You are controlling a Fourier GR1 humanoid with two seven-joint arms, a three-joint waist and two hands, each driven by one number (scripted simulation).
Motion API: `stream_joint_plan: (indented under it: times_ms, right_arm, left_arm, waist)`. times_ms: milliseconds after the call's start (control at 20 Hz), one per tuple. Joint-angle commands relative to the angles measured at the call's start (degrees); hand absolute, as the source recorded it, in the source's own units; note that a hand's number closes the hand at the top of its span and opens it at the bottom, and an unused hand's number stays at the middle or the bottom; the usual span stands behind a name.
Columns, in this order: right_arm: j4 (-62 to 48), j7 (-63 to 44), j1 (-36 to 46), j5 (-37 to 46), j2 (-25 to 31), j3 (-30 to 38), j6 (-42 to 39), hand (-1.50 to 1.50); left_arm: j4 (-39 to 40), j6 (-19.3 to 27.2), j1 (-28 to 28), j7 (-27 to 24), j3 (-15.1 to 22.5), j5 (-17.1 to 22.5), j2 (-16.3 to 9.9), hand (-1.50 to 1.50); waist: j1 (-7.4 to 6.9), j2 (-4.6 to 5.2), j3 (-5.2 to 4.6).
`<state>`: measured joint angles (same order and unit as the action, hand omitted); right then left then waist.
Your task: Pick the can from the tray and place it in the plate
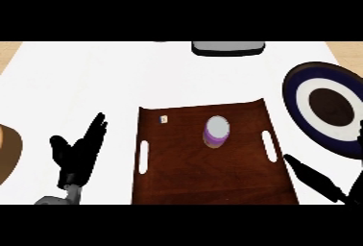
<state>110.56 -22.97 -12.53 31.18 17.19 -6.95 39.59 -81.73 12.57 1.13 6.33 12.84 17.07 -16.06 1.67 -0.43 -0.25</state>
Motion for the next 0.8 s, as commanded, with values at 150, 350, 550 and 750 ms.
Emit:
stream_joint_plan:
  times_ms: [150,350,550,750]
  right_arm:
    - [9.4,-23.8,-1.2,13.0,3.0,-8.0,-16.7,-1.50]
    - [12.5,-39.8,6.1,20.9,0.0,-11.5,-26.2,-1.50]
    - [9.4,-50.8,17.4,27.8,-7.3,-17.3,-34.3,-1.50]
    - [1.5,-53.8,25.6,30.4,-12.2,-15.4,-40.1,-1.50]
  left_arm:
    - [1.6,-1.0,-0.8,2.3,1.1,0.0,0.1,0.00]
    - [0.7,-1.8,-0.4,3.9,1.7,0.3,0.2,0.00]
    - [1.4,-2.5,-0.3,2.8,2.1,-0.4,0.7,0.00]
    - [-0.5,-2.4,0.2,5.1,0.9,0.6,0.5,0.00]
  waist:
    - [-1.74,0.51,-0.33]
    - [-2.78,0.53,-0.20]
    - [-3.08,0.55,-0.02]
    - [-3.07,0.56,0.11]
